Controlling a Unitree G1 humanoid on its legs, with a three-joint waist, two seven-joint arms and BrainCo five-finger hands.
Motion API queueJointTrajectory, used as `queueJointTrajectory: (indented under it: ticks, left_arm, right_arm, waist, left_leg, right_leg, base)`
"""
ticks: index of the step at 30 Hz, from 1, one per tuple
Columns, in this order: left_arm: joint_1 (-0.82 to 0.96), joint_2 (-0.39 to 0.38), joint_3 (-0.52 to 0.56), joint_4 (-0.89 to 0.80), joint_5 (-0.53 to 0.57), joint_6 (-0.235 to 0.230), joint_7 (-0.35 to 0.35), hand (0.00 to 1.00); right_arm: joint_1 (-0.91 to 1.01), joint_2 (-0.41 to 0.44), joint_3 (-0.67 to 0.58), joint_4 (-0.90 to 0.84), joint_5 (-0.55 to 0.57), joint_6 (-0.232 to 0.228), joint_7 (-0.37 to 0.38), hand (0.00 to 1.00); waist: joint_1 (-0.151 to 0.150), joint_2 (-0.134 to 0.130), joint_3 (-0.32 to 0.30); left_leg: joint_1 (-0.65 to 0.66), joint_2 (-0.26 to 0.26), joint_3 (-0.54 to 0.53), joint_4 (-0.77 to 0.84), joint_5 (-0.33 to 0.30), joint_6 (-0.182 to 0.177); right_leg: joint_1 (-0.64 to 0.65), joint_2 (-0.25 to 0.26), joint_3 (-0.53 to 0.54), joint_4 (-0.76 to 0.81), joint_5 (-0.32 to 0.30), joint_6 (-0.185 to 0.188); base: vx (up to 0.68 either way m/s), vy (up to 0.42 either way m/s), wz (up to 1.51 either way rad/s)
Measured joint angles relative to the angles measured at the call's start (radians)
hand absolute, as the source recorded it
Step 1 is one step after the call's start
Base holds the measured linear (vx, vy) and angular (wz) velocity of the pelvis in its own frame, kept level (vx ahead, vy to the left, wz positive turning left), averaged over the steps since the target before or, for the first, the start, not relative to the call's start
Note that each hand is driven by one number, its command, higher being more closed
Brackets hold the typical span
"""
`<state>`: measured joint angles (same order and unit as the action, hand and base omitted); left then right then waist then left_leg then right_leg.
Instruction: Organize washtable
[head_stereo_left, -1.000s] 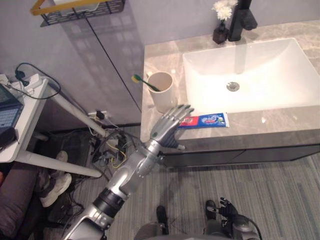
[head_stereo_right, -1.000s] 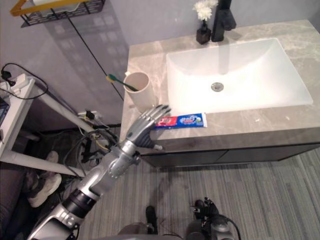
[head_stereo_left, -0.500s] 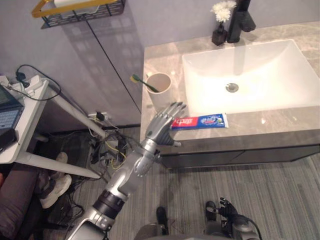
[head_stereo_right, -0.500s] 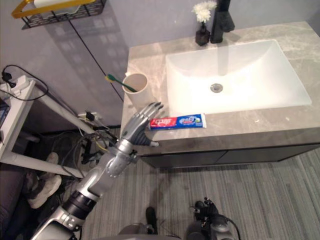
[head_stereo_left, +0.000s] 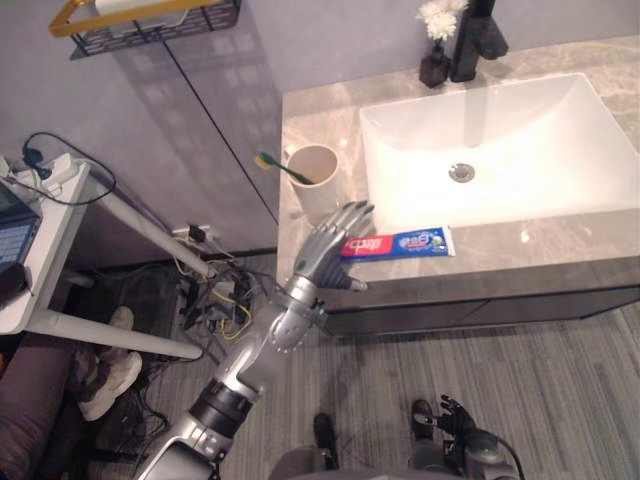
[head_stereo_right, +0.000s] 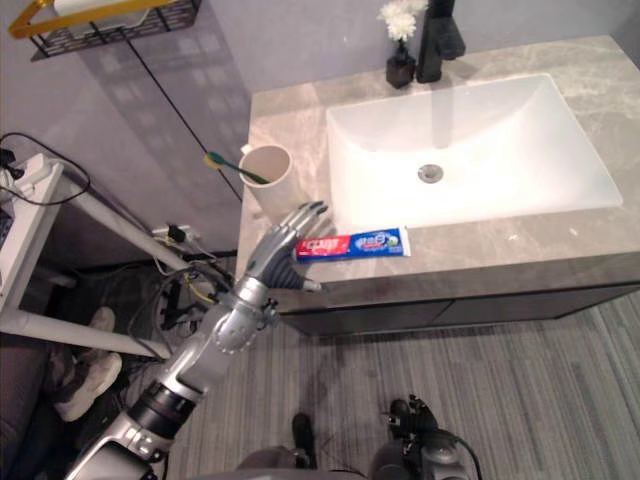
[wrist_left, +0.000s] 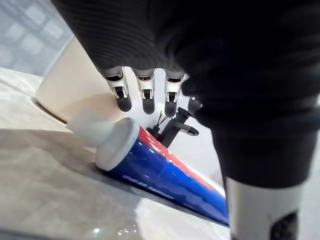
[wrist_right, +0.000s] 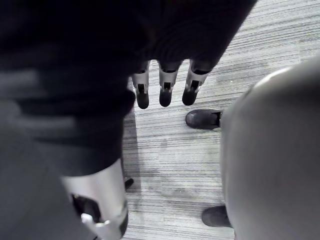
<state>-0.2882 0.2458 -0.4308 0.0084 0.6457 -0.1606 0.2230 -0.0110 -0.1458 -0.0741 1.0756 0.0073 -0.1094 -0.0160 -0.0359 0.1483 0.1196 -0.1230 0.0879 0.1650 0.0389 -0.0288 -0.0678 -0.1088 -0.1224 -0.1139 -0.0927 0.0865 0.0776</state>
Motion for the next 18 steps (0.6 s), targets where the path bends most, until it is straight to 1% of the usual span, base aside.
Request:
queueJointTrajectory:
  ticks: [7, 18]
  left_arm:
    - [-0.024, -0.015, -0.002, 0.0, -0.005, 0.001, -0.001, 0.0]
    - [-0.027, -0.014, -0.004, 0.01, -0.006, 0.0, -0.006, 0.0]
  right_arm:
    - [-0.001, -0.009, -0.005, -0.001, 0.002, -0.001, 0.0, 0.0]
    - [-0.001, -0.01, -0.006, -0.001, 0.003, -0.001, -0.001, 0.0]
  waist:
    - [-0.002, 0.02, 0.0]
    - [-0.002, 0.021, 0.0]
  left_leg:
    - [0.0, 0.001, 0.003, 0.002, 0.0, 0.0]
    - [0.001, 0.0, 0.003, -0.001, 0.0, 0.0]
  right_leg:
    - [-0.002, 0.001, 0.004, -0.003, 0.004, 0.0]
    - [-0.001, 0.001, 0.004, -0.004, 0.005, -0.001]
  base:
    - [-0.02, -0.004, -0.01]
    - [0.0, 0.0, 0.0]
